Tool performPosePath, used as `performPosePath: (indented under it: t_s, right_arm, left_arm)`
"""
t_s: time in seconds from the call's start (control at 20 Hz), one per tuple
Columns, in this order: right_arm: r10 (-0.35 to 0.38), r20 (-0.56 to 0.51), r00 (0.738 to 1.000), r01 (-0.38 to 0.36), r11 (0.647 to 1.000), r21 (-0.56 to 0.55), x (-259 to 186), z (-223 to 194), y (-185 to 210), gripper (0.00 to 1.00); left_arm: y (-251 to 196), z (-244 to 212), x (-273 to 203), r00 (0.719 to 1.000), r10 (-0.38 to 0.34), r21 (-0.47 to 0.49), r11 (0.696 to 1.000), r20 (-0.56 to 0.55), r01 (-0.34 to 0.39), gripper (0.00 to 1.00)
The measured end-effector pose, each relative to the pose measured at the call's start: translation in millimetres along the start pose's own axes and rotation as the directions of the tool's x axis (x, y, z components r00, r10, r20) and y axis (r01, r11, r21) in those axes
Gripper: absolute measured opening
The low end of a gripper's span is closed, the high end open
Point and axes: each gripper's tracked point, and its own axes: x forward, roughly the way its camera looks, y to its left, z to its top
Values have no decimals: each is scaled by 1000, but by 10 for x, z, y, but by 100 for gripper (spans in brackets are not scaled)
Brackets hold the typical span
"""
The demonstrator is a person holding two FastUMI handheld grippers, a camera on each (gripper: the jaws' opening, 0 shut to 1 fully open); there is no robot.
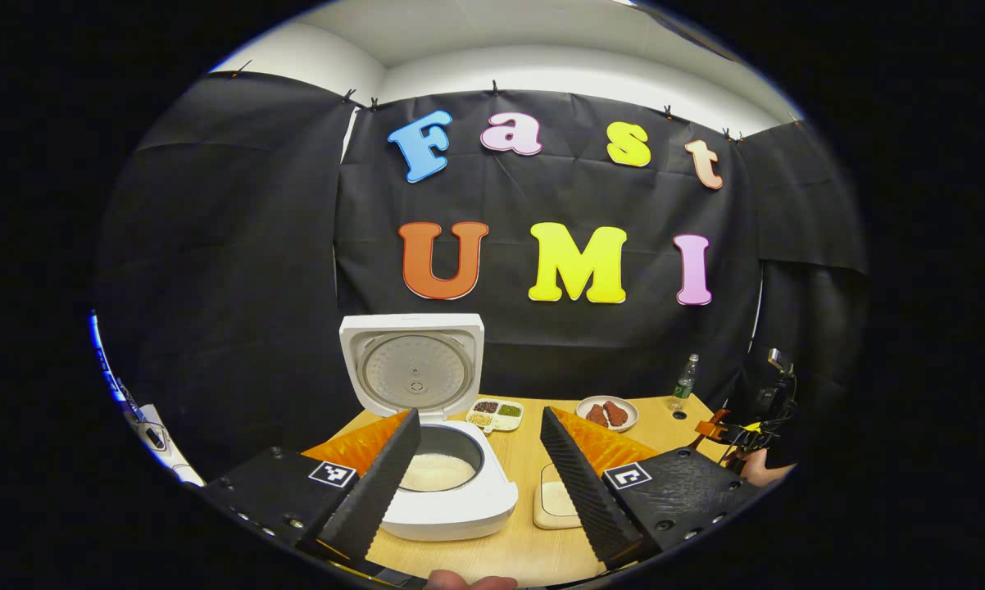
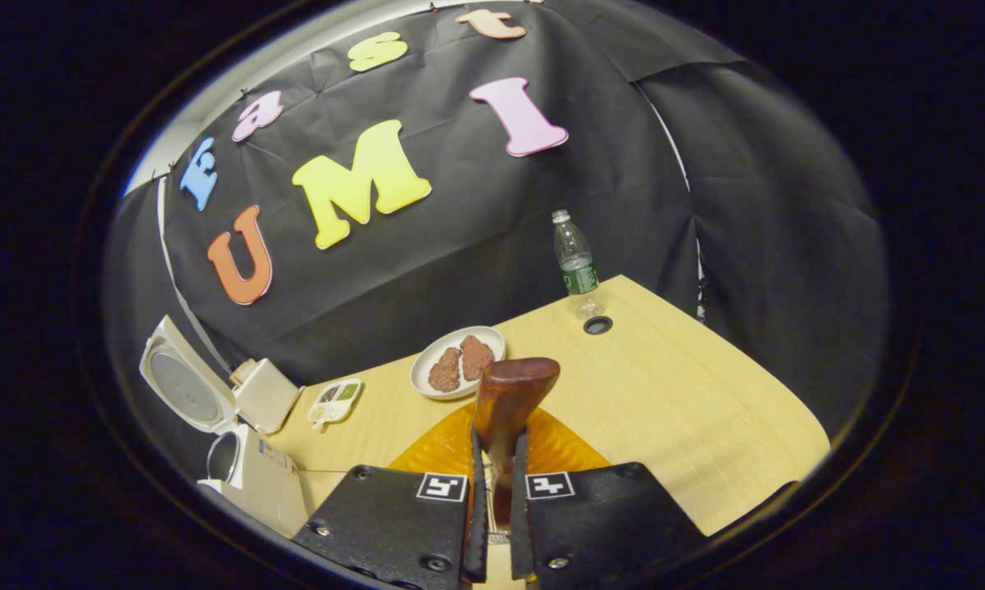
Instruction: Close the left gripper, press the button to open the rice cooker; take a wooden spoon from the chopstick holder with the right hand, scoop a spoonful of rice and pour it into the rice cooker, then put the wooden spoon back into the chopstick holder.
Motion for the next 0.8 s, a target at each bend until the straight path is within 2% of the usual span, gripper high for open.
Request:
performPosePath:
  t_s: [0.2,0.35,0.6,0.65,0.8]
  right_arm:
    - [14,-35,999,-12,999,30,58,-146,8,16]
    - [59,-35,998,-58,997,43,25,-117,118,21]
    - [41,1,999,-41,997,-65,-153,170,187,89]
    - [42,20,999,-40,997,-72,-205,279,194,92]
    - [27,89,996,-19,995,-97,-459,624,222,93]
  left_arm:
    - [-37,19,82,1000,1,-1,1000,-12,-1,94]
    - [-58,21,113,1000,-9,14,1000,-9,9,94]
    - [-73,88,144,999,-38,-12,999,26,38,94]
    - [-74,102,151,998,-43,-16,999,35,43,94]
    - [-6,154,212,996,-49,-21,998,68,51,94]
